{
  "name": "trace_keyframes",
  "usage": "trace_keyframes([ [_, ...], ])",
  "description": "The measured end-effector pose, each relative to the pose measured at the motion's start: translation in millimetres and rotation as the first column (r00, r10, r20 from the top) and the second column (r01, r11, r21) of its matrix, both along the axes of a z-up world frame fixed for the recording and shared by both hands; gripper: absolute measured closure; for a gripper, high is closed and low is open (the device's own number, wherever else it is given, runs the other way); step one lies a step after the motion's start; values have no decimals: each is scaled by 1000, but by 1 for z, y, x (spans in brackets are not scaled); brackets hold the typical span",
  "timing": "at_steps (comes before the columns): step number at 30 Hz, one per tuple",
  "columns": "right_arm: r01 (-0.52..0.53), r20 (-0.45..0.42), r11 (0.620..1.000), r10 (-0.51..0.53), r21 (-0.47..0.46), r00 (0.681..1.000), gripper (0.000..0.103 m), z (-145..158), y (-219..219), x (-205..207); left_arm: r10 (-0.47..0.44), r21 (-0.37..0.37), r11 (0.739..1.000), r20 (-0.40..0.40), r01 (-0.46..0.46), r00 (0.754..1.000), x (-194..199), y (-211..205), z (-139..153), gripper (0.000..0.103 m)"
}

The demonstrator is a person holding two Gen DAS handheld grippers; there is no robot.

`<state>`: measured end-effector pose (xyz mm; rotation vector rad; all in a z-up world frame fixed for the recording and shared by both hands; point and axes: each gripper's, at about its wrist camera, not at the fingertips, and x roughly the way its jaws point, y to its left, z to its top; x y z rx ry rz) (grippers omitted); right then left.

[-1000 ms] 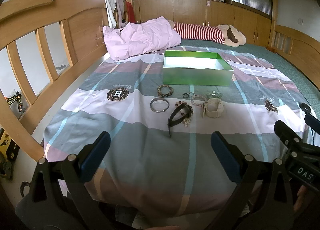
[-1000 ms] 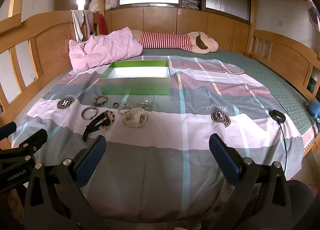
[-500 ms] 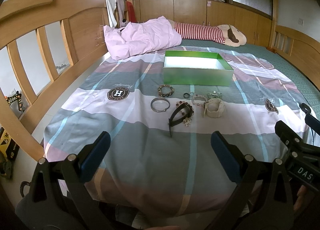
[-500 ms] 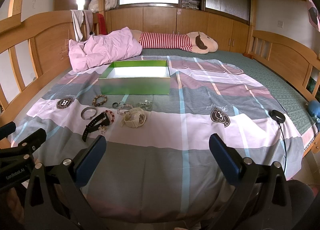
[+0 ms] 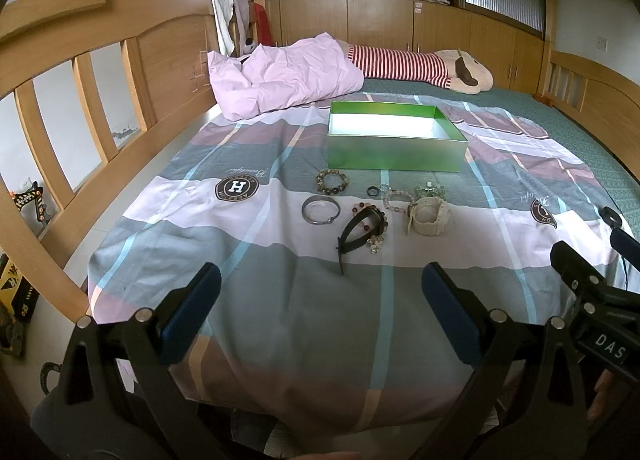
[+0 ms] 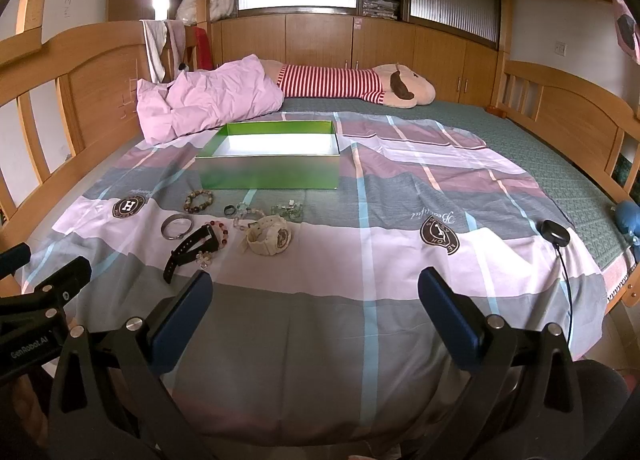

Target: Organize jewelry

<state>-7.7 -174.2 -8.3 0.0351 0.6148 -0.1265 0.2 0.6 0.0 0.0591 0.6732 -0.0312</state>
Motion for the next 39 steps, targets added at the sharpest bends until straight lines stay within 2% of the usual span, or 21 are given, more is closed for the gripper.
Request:
trace_keyframes([
  [37,-2,-4,1000,2,0,1000,2,1,0,1,1,-1,1000,-3,-1,1000,0,6,-2,4],
  [39,-4,-4,1000,4,4,1000,3,-1,-11,-5,1,-7,1000,-5,-1,1000,-1,7,-2,4],
])
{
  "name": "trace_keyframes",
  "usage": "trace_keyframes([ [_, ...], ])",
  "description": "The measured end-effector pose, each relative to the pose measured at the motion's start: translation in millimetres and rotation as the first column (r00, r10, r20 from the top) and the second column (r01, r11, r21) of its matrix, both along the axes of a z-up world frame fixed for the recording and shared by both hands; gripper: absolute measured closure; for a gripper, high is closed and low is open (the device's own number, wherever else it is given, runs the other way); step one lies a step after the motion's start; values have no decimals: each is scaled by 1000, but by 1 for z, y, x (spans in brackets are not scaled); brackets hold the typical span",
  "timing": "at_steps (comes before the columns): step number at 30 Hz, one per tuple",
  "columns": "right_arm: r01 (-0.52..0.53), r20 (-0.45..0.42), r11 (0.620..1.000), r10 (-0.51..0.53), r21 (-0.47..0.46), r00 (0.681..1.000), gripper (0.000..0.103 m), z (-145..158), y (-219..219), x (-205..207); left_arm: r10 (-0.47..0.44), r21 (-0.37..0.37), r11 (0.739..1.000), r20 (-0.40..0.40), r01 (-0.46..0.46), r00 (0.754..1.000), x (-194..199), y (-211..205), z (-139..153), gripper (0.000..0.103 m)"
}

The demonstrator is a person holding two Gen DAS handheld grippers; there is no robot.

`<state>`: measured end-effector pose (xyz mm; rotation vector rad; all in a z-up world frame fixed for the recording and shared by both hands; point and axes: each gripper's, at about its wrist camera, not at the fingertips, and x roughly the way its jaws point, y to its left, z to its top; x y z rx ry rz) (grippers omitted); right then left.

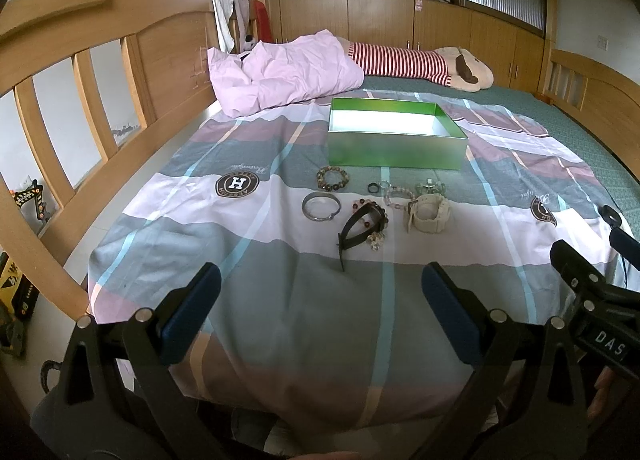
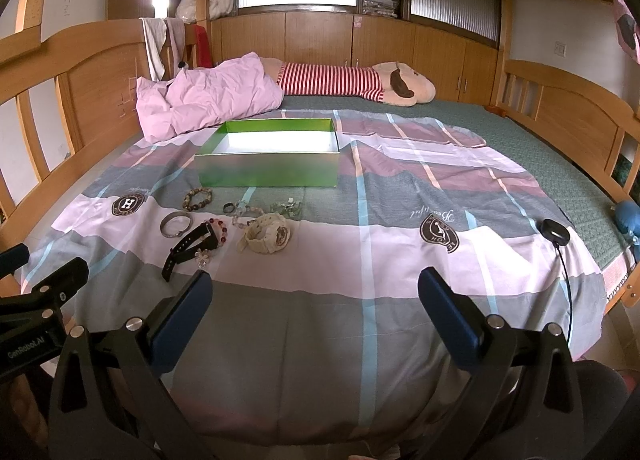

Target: Organize jewelry

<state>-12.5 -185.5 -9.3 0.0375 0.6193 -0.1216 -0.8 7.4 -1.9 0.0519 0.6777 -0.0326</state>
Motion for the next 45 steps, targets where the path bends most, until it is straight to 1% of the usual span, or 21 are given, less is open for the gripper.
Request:
trace_keyframes([
  [6,-12,7,1000,12,-3,1000,2,-1,-5,-3,-10,-21,1000,-5,10,1000,-8,12,-1,4],
  [8,-36,12,999,36,2,999,2,-1,-9,-3,-25,-29,999,-15,24,1000,-7,13,-1,4],
  [12,-65,-22,997,66,43,998,2,5,-9,4,-44,-47,998,-56,41,997,4,12,-3,4],
  [14,-81,-28,996,82,34,996,3,11,-9,11,-71,-66,996,-85,65,994,11,12,-5,4],
  [16,-98,-30,995,98,20,995,3,17,-8,18,-85,-62,995,-104,79,991,18,10,-4,4],
  [18,-108,-30,994,109,17,994,3,25,-11,26,-111,-70,992,-100,105,989,24,8,1,4],
  [21,-135,-25,991,135,12,991,3,41,-14,48,-124,-46,992,-97,120,988,40,5,11,4],
  [24,-160,-22,987,161,10,987,3,57,-15,77,-135,-16,991,-97,134,986,66,2,23,4],
  [26,-184,-11,983,184,21,983,3,67,-15,99,-148,19,988,-109,151,983,89,-3,30,4],
  [28,-193,-2,981,193,-4,981,3,70,-14,122,-168,76,982,-100,176,981,112,-11,35,4],
  [30,-185,-5,983,185,-20,983,3,65,-16,138,-185,138,970,-101,198,977,136,-19,33,4],
  [32,-166,-23,986,166,-16,986,3,51,-20,154,-203,152,964,-106,218,973,154,-25,27,4],
  [34,-143,-33,990,143,7,989,3,30,-26,161,-203,121,970,-66,210,977,163,-26,17,4],
  [36,-134,-65,991,136,30,989,3,11,-30,164,-165,74,983,-50,169,985,166,-18,2,4],
  [37,-135,-108,990,139,46,984,3,-1,-30,167,-149,27,988,-86,152,985,170,-14,-12,4],
  [38,-138,-131,989,144,55,981,3,-7,-30,169,-128,23,991,-154,133,980,177,-11,-25,4],
  [39,-147,-153,987,155,66,976,3,-13,-30,172,-94,48,993,-230,108,969,184,-11,-36,4],
  [40,-147,-168,987,156,68,973,3,-19,-30,175,-89,55,993,-278,108,956,189,-12,-42,4],
  [41,-140,-178,988,150,65,973,3,-24,-30,178,-119,31,991,-274,132,954,191,-12,-44,4],
  [43,-138,-213,988,151,73,965,3,-32,-30,185,-102,49,992,-268,119,958,195,-10,-47,4],
  [45,-135,-240,988,149,76,959,3,-39,-30,191,-102,36,992,-297,118,949,203,-8,-51,4],
])
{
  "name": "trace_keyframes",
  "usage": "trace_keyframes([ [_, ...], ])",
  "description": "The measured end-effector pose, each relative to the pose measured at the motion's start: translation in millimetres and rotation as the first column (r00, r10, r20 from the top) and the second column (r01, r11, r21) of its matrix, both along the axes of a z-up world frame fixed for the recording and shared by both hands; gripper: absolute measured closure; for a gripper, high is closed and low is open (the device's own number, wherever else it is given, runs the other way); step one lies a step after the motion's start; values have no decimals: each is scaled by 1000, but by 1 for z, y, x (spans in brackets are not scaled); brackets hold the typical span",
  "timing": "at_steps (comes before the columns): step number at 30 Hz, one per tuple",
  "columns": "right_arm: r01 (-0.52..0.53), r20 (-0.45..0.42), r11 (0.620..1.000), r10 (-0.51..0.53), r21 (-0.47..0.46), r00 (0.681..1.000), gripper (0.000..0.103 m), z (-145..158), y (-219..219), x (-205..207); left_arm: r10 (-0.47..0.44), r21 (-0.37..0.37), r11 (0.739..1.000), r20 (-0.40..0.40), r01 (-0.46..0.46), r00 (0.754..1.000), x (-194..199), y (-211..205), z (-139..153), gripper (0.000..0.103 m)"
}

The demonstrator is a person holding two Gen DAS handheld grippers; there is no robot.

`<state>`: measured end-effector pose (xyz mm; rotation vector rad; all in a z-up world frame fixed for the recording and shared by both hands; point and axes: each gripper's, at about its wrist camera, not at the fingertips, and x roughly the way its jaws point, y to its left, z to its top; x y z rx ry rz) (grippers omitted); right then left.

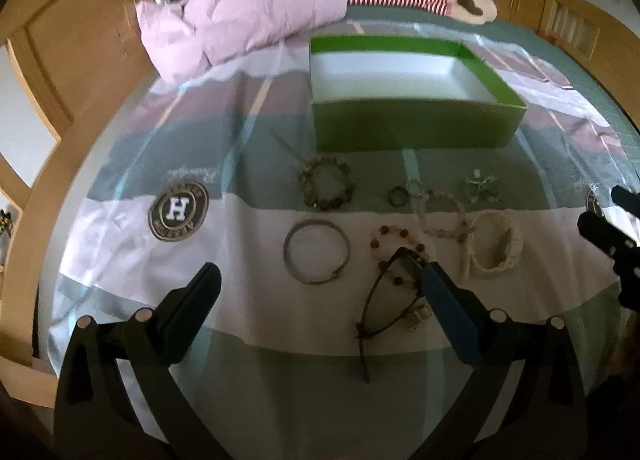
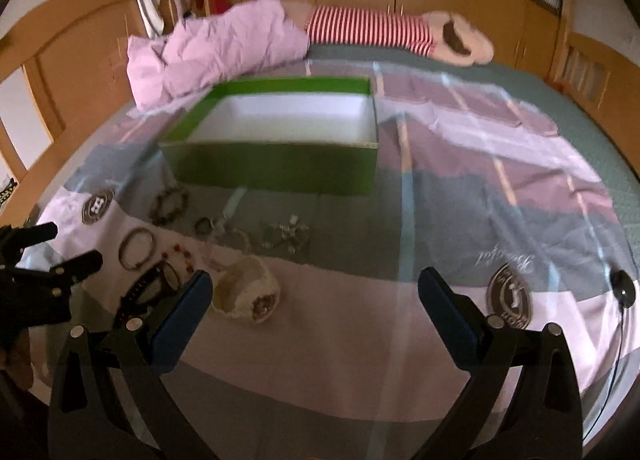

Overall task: Organize jewelry
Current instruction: 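Grasp the black watch with the left tool while the right tool grasps the white watch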

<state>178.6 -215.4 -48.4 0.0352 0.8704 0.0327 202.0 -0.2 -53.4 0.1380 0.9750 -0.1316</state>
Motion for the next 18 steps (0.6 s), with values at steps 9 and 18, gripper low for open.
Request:
trace_keyframes([
  [9,-65,-102,996,58,-69,993,3,-30,26,16,-66,17,998,-78,68,995,7,-15,-33,13],
  [18,-79,-122,996,73,-46,990,3,-33,31,20,-100,-22,995,-137,97,986,10,-20,-48,33],
])
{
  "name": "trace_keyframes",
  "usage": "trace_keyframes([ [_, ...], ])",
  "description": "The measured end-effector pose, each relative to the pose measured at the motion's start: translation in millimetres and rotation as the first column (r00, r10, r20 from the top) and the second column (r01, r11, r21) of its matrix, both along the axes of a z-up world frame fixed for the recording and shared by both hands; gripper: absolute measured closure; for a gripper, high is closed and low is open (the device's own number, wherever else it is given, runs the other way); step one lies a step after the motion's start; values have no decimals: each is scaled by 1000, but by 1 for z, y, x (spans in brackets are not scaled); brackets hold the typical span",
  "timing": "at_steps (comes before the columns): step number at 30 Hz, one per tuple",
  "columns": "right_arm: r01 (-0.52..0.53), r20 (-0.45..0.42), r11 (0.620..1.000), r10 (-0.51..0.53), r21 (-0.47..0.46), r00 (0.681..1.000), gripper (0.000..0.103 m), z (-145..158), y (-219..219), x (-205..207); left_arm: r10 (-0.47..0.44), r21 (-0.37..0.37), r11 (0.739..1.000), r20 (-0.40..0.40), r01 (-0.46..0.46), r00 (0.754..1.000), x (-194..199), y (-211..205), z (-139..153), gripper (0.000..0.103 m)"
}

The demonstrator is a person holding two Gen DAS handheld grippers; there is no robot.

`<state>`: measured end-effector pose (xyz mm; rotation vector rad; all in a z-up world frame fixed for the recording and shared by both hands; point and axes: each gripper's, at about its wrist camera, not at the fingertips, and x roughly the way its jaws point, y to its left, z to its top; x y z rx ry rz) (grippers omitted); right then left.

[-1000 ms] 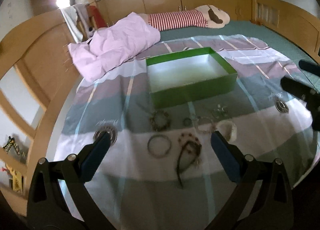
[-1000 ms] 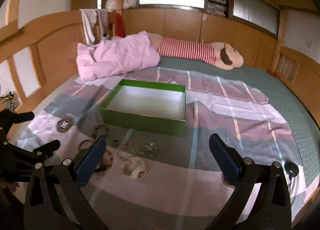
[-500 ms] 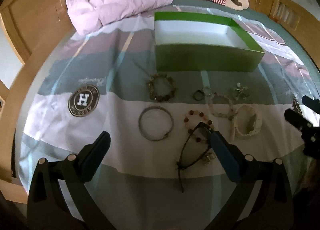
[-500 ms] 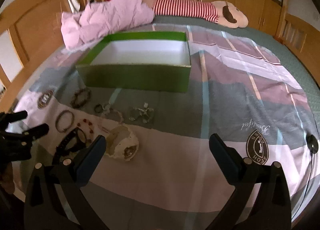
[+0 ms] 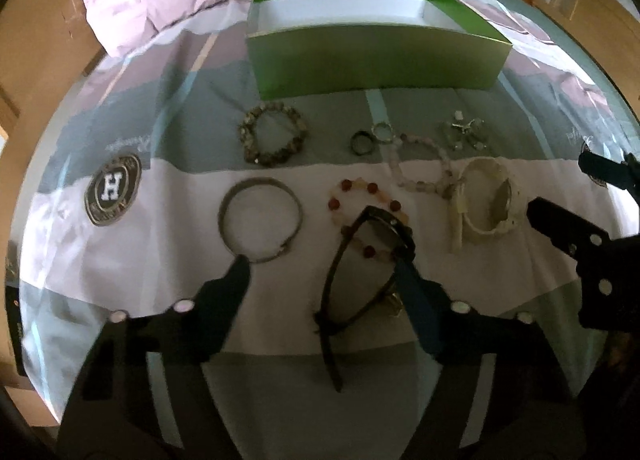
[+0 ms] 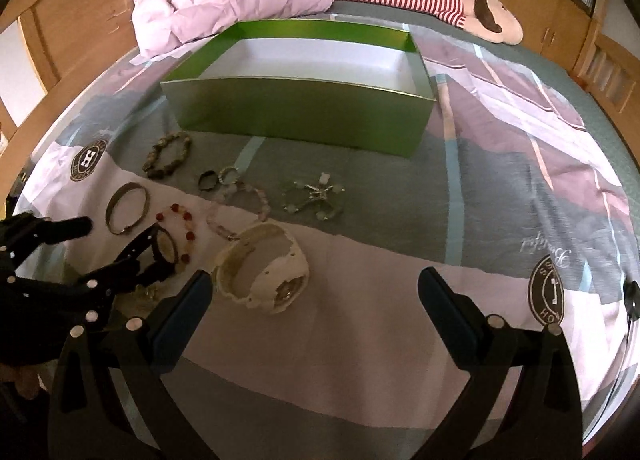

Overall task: Organize jewelry
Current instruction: 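Grasp the black watch with the left tool while the right tool grasps the white watch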

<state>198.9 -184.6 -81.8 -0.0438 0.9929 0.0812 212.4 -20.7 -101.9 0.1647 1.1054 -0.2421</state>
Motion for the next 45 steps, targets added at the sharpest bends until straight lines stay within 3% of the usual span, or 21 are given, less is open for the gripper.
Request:
trace_keyframes([
  [4,-4,-6,1000,4,-10,1000,3,-2,2,0,35,-9,999,-11,-35,999,3,9,-3,39],
  [8,-7,-12,1000,7,-16,1000,3,-4,3,0,37,14,999,-41,-36,998,9,9,-15,53],
  [11,-8,-16,1000,8,-15,1000,3,-6,3,1,25,22,999,-55,-24,998,11,6,-23,69],
  [13,-8,-19,1000,7,-15,1000,3,-6,3,1,10,26,1000,-42,-9,999,11,2,-23,89],
  [16,-6,-19,1000,6,-16,1000,3,-7,2,1,30,27,999,-15,-30,999,11,5,-17,100],
  [23,-1,-21,1000,1,-12,1000,3,-8,1,2,46,-44,998,75,-42,996,9,18,21,101],
  [33,44,-29,999,-43,26,999,4,-18,-2,12,93,-118,990,156,-75,983,2,25,47,101],
  [34,54,-30,998,-52,38,998,6,-20,-3,15,87,-113,991,157,-70,984,1,23,48,101],
  [39,65,-103,996,-58,67,993,45,-35,1,29,71,-104,993,148,-56,986,1,20,45,101],
  [41,70,-114,994,-60,81,992,54,-39,1,32,69,-104,993,152,-54,986,1,19,45,101],
  [44,70,-118,994,-60,86,991,84,-38,3,31,74,-111,992,157,-57,985,0,21,47,101],
  [45,64,-105,994,-54,91,993,86,-35,3,29,78,-114,992,159,-60,984,1,22,48,101],
])
